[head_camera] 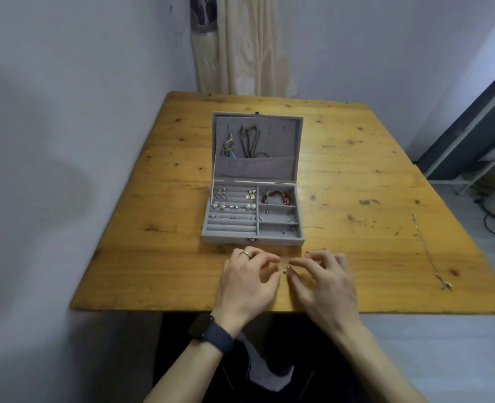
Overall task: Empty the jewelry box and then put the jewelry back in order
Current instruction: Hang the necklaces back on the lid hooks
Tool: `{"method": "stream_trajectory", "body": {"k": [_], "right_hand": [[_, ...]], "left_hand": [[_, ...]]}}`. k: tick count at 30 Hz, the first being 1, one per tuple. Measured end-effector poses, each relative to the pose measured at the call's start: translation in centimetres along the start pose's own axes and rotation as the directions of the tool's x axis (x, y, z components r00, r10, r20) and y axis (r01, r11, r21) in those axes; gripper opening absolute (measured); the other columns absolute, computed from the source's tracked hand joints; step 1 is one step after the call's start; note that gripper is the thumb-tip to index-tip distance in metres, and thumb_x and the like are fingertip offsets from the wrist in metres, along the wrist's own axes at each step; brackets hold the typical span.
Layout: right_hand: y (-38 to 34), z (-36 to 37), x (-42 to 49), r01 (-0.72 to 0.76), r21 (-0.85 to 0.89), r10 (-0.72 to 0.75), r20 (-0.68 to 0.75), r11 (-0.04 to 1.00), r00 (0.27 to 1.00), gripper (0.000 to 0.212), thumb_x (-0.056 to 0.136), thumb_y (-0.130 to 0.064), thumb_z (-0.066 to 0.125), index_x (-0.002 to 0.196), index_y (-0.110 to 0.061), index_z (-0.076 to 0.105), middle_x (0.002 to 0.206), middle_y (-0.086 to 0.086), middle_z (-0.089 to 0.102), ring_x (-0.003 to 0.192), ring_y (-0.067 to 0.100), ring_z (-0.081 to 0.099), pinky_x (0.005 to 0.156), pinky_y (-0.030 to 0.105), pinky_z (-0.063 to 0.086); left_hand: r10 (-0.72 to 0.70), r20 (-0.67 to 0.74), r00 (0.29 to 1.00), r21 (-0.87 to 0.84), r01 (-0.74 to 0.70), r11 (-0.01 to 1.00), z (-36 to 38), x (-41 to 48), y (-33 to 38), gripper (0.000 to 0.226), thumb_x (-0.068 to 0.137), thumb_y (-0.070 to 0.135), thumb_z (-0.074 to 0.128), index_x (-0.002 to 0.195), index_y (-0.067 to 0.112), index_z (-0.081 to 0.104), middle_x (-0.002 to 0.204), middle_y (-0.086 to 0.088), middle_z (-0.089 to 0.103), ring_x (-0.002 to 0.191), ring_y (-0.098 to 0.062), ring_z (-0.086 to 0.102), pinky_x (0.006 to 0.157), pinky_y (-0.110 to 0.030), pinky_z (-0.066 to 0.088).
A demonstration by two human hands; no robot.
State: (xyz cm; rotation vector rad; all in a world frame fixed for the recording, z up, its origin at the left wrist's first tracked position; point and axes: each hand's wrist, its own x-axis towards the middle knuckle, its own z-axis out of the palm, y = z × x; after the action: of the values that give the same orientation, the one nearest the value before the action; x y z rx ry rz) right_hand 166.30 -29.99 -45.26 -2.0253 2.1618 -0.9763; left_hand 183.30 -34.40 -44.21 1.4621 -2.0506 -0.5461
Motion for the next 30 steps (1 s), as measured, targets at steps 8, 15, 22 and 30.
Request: {"method": "stream_trajectory", "body": {"k": [8, 15, 22, 30], "right_hand": [[-0.5, 1.1, -1.2, -0.043, -0.019, 0.041, -0.081, 0.999, 0.996, 0.013, 0.084, -0.038, 0.069, 0.091, -0.032, 0.078, 0.094, -0.007, 0.064, 0.094, 0.019, 0.048, 0.071, 0.037, 0.043], [-0.6, 1.3, -1.5, -0.079, -0.001, 0.079, -0.102, 0.997, 0.992, 0.01, 0.085, -0.037, 0.072, 0.092, -0.035, 0.078, 0.094, -0.009, 0.065, 0.096, 0.017, 0.047, 0.072, 0.03, 0.03], [-0.2, 0.2, -1.8, -0.11, 0.208, 0.143, -0.147, 0.972, 0.979, 0.008, 0.084, -0.024, 0.08, 0.092, -0.024, 0.078, 0.094, -0.005, 0.064, 0.095, 0.016, 0.049, 0.08, 0.032, 0.046], [3.5, -4.7, 0.1, -0.231, 0.332, 0.304, -0.191, 0.915, 0.933, 0.011, 0.087, -0.032, 0.074, 0.097, -0.03, 0.076, 0.096, -0.011, 0.062, 0.094, 0.012, 0.053, 0.077, 0.019, 0.043]], "left_hand": [[-0.015, -0.054, 0.998, 0.059, 0.018, 0.998, 0.9, -0.4, 0.2, 0.016, 0.081, 0.05, 0.07, 0.092, 0.041, 0.077, 0.097, 0.019, 0.061, 0.098, -0.009, 0.05, 0.079, -0.029, 0.036], [0.034, -0.108, 0.994, 0.131, -0.02, 0.991, 1.8, -0.8, 0.8, 0.009, 0.085, 0.039, 0.071, 0.089, 0.033, 0.077, 0.092, 0.012, 0.063, 0.092, -0.016, 0.054, 0.075, -0.035, 0.047], [0.05, -0.05, 0.998, 0.03, -0.049, 0.998, 1.0, -0.6, 1.1, 0.01, 0.091, 0.036, 0.065, 0.093, 0.029, 0.071, 0.096, 0.012, 0.062, 0.094, -0.01, 0.054, 0.079, -0.034, 0.048], [0.274, 0.118, 0.954, -0.124, -0.26, 0.958, -0.4, 8.1, 6.6, 0.011, 0.095, 0.036, 0.063, 0.099, 0.029, 0.071, 0.1, 0.015, 0.06, 0.084, -0.005, 0.058, 0.075, -0.033, 0.055]]}}
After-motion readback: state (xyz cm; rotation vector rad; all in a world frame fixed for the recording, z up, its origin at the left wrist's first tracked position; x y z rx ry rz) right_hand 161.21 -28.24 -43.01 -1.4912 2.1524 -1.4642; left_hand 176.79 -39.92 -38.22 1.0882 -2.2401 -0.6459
